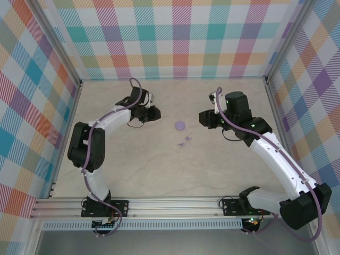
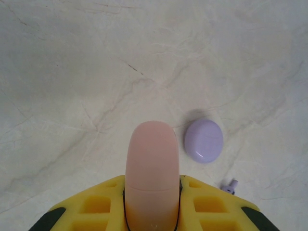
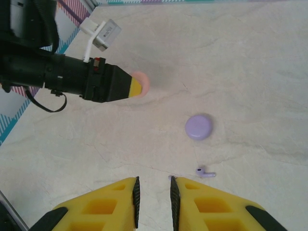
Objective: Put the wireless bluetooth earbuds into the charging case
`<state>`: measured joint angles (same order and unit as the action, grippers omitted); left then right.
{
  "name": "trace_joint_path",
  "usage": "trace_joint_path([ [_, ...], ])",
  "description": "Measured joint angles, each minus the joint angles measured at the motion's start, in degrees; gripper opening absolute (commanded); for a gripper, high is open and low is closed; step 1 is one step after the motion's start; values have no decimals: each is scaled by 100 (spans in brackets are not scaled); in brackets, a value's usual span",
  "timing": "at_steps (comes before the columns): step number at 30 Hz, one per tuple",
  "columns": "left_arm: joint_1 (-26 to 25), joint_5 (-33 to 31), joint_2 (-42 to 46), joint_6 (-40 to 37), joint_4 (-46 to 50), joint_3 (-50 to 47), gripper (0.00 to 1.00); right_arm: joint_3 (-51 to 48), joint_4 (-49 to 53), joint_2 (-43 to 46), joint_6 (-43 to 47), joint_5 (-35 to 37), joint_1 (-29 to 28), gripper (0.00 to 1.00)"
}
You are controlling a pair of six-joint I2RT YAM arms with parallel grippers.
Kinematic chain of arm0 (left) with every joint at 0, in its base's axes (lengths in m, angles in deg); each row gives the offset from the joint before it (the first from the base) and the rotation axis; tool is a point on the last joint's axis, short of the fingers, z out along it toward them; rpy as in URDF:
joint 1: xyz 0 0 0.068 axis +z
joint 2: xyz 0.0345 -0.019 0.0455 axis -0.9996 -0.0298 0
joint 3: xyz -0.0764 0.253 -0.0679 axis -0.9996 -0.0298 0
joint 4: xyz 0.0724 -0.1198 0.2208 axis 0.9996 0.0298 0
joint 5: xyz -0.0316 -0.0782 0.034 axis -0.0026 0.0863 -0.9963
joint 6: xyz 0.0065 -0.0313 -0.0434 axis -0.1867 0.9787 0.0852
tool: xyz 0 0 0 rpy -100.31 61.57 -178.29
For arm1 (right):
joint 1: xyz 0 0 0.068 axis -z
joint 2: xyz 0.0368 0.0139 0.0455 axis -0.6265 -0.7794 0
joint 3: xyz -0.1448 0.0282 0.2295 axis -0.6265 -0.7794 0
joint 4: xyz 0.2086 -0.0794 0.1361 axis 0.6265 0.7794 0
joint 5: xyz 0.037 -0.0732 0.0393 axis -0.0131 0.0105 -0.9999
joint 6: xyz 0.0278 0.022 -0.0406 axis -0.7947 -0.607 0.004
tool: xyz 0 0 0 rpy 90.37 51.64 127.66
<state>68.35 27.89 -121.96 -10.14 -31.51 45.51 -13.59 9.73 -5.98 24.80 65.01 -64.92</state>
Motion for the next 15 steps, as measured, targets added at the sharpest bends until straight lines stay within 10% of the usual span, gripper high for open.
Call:
trace_joint_path([
  [15, 188, 227, -1530, -24, 466, 1163, 8, -4, 11, -2, -20, 4, 0, 26],
])
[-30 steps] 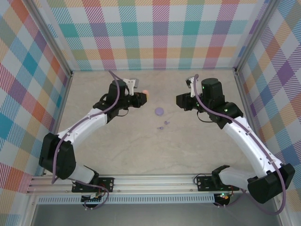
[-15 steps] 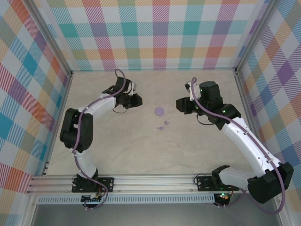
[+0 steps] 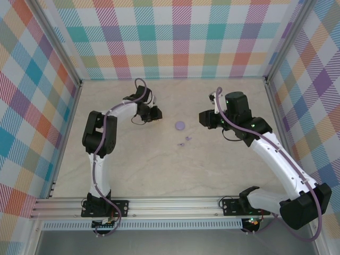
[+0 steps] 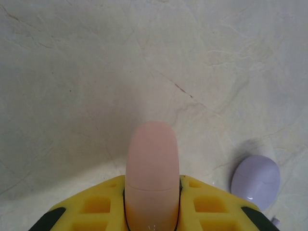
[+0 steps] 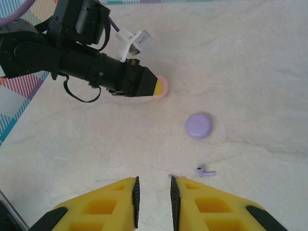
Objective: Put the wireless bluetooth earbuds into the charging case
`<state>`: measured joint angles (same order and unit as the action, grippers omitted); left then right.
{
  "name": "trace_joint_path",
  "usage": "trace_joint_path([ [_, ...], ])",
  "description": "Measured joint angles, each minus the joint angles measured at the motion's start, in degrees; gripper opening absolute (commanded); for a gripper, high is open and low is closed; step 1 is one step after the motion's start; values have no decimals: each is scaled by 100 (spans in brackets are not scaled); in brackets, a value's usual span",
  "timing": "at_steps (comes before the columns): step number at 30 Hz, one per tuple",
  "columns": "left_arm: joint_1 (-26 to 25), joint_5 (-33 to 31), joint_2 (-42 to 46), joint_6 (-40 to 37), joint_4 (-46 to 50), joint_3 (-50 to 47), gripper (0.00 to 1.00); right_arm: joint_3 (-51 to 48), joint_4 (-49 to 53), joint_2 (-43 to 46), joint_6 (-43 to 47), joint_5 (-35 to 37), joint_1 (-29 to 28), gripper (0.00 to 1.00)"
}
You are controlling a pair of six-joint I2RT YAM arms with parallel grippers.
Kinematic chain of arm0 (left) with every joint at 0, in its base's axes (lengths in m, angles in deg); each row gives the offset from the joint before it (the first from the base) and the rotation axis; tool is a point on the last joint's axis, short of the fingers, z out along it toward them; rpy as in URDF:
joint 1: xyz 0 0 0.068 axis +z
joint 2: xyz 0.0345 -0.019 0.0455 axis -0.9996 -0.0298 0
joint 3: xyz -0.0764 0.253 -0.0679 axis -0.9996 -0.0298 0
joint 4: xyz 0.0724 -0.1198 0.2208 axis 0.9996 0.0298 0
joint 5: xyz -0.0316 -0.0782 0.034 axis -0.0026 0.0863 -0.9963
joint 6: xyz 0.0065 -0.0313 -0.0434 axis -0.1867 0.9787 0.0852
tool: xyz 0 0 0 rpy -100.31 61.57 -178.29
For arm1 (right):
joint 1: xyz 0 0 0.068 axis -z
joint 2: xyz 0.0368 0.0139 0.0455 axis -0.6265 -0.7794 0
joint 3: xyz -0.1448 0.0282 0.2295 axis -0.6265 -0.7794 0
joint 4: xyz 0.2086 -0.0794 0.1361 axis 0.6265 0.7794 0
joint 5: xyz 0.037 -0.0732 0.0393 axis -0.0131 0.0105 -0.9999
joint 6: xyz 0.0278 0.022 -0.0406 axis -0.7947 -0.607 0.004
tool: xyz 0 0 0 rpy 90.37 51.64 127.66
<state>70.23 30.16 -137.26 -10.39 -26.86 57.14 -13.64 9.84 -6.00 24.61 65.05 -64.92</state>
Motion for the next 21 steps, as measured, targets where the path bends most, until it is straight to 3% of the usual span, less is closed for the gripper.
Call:
trace_joint_path([
  [6, 0, 39, -107, 0, 52, 114, 11, -9, 2, 0, -2, 4, 0, 26],
  [11, 0, 9, -151, -2, 151, 181, 20, -42, 7, 2, -2, 20, 0, 26],
  [16, 0, -116, -190, -33, 197, 221, 47, -61, 2, 0, -4, 20, 0, 27],
  [21, 0, -192, -205, -131, 269, 221, 66, -120, 9, 0, -4, 20, 0, 27],
])
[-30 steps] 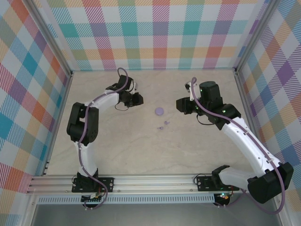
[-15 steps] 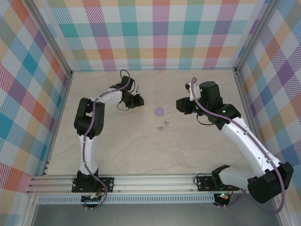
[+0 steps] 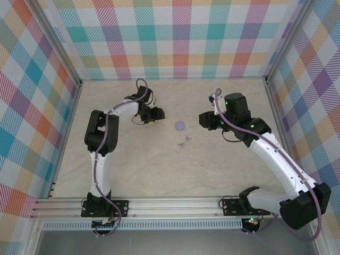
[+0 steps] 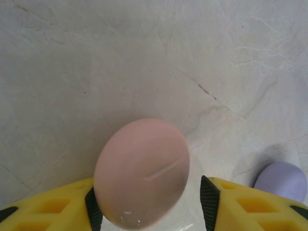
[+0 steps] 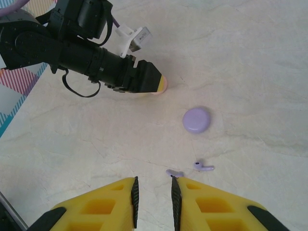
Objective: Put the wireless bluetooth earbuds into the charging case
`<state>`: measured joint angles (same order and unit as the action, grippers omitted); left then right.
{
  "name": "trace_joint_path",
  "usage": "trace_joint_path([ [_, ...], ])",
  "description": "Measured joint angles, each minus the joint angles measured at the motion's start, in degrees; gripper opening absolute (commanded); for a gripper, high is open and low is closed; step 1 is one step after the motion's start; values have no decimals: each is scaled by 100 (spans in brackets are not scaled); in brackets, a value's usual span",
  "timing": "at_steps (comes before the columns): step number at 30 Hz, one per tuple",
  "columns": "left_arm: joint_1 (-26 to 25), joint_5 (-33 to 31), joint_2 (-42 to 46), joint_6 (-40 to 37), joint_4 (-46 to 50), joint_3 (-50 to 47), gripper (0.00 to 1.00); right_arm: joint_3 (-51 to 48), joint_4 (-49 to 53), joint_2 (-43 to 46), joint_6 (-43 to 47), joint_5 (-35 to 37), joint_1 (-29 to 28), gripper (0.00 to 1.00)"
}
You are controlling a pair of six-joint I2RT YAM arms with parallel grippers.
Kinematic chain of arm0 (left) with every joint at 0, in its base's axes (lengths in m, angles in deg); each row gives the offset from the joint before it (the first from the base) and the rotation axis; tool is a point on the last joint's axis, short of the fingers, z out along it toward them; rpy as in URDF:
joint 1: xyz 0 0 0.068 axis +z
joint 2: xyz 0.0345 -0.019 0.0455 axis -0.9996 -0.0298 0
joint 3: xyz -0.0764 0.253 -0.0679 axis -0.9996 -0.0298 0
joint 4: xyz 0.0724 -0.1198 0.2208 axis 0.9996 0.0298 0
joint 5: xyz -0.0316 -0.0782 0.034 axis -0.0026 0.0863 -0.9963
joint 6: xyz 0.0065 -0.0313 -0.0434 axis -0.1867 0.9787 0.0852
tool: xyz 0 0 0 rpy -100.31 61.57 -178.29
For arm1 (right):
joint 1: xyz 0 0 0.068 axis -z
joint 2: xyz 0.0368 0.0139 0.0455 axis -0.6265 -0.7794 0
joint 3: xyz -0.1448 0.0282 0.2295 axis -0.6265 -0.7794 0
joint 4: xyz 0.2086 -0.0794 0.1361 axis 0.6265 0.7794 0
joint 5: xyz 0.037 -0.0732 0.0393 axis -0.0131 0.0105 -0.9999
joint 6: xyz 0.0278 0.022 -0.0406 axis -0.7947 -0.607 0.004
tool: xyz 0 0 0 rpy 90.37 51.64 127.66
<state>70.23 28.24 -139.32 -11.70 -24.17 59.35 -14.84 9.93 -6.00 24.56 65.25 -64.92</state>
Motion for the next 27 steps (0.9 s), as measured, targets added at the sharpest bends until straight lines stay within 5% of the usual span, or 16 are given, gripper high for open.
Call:
trace_joint_path([
  [4, -15, -48, 61, -118, 9, -2, 76, -24, 7, 0, -15, 2, 0, 28],
  [13, 2, -557, 898, -415, 203, -264, 75, -85, 4, -339, -55, 66, 0, 31],
  [27, -245, 1021, 1541, -61, -286, -745, 60, 57, -339, -2177, -396, -590, 157, 37],
])
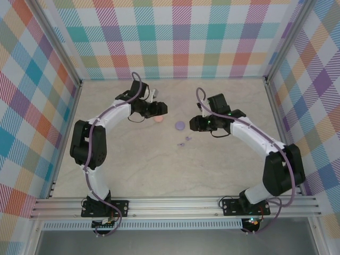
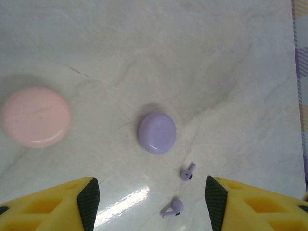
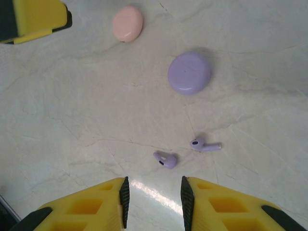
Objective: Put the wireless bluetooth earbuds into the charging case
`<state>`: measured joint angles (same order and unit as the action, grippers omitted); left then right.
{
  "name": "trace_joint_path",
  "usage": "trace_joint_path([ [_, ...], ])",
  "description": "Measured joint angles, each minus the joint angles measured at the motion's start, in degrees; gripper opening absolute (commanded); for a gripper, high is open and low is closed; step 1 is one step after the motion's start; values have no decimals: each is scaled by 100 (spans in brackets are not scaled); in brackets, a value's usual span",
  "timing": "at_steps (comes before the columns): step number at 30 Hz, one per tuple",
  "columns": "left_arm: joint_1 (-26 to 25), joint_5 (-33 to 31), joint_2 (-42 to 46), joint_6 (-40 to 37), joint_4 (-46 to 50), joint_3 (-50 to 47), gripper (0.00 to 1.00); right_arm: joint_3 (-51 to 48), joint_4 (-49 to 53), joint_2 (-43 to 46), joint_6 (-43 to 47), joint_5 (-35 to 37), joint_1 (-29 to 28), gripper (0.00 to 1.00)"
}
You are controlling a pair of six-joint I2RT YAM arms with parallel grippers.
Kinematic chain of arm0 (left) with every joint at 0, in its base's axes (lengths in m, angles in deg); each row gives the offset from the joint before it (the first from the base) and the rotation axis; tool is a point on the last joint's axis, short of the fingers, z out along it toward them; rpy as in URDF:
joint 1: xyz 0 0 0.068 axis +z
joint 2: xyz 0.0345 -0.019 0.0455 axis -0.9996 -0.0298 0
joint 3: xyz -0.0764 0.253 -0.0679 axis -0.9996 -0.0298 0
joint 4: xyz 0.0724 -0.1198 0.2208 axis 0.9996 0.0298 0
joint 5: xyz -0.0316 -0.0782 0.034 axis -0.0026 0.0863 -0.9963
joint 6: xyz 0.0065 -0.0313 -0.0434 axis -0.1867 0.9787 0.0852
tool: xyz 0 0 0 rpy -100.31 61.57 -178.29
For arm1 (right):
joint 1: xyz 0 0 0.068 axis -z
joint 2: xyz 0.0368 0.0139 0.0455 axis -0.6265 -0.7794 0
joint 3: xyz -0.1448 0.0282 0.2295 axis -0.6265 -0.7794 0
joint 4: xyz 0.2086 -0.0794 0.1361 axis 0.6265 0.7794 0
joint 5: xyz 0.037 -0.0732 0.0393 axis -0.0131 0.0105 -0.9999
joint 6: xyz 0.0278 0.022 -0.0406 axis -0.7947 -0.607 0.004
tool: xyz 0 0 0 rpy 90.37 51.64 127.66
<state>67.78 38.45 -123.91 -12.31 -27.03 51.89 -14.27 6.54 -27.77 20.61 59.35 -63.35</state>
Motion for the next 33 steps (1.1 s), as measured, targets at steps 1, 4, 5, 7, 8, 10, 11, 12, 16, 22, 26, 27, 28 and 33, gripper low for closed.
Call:
trace_joint_path([
  [1, -48, 42, -46, 61, -61, -48, 59, 70, -22, -177, -57, -70, 31, 38],
  [4, -162, 129, -227, 245, -280, -166, 58, 227, -129, -632, -214, -291, 144, 37],
  [5, -184, 153, -286, 306, -341, -203, 58, 267, -166, -772, -262, -369, 188, 37],
  [7, -214, 179, -431, 422, -490, -273, 56, 334, -243, -1038, -378, -518, 275, 36],
  [8, -225, 199, -496, 485, -535, -289, 55, 374, -258, -1152, -407, -568, 306, 36],
  [10, -247, 236, -645, 584, -632, -299, 52, 479, -297, -1405, -498, -678, 365, 36],
  [11, -260, 249, -702, 638, -664, -299, 51, 527, -321, -1517, -529, -730, 385, 36],
  [12, -269, 260, -765, 684, -726, -299, 51, 581, -348, -1635, -551, -780, 398, 35],
  [16, -302, 284, -942, 857, -960, -299, 48, 688, -476, -2013, -660, -966, 442, 34],
  [22, -304, 417, -1128, 1056, -1287, -297, 47, 839, -608, -2509, -807, -1241, 472, 31],
  [26, -306, 503, -1252, 1161, -1488, -297, 47, 944, -713, -2708, -855, -1370, 472, 31],
  [27, -306, 518, -1272, 1185, -1504, -297, 47, 962, -732, -2736, -872, -1392, 472, 31],
  [28, -306, 535, -1287, 1204, -1515, -297, 47, 975, -756, -2761, -890, -1408, 472, 31],
  [33, -306, 658, -1342, 1246, -1609, -297, 47, 1080, -769, -2887, -940, -1462, 472, 30],
])
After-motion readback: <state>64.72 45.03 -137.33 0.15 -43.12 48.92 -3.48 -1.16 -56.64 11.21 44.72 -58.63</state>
